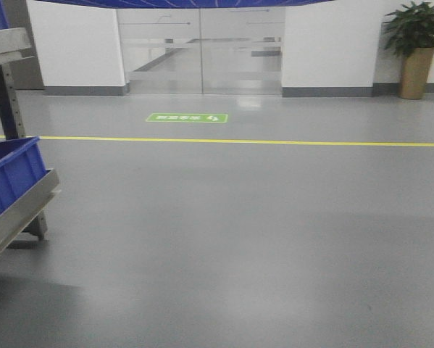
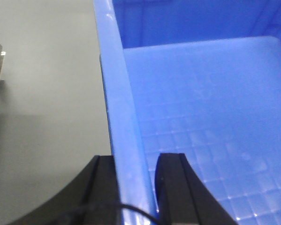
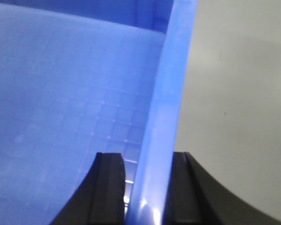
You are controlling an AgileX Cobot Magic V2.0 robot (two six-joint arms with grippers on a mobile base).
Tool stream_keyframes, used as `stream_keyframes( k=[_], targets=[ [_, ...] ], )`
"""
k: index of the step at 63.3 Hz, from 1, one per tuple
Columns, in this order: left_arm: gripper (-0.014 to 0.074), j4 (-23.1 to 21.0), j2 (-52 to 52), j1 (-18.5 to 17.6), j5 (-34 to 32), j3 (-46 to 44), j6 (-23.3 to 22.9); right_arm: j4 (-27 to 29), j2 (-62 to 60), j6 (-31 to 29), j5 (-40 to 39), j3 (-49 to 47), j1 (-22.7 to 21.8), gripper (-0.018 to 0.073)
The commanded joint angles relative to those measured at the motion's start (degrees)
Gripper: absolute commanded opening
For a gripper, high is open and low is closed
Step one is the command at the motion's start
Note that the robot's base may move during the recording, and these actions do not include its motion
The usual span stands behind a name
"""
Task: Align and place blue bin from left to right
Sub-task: 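Keep holding the bin while the base drives to the second rack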
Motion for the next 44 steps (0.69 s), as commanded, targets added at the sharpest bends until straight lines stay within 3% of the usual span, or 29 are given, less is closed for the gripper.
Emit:
stream_keyframes(
  k=[1,44],
  targets=[
    [-0.0012,3.1,-1.1,-0.2,-5.1,-0.8,1.1,-1.5,-1.4,-2.5,-5.3,-0.7,0.0,-0.0070],
    [-0.0012,3.4,-1.1,-0.2,-5.2,-0.8,1.1,-1.5,-1.4,-2.5,-10.0,-0.7,0.0,-0.0070]
  ],
)
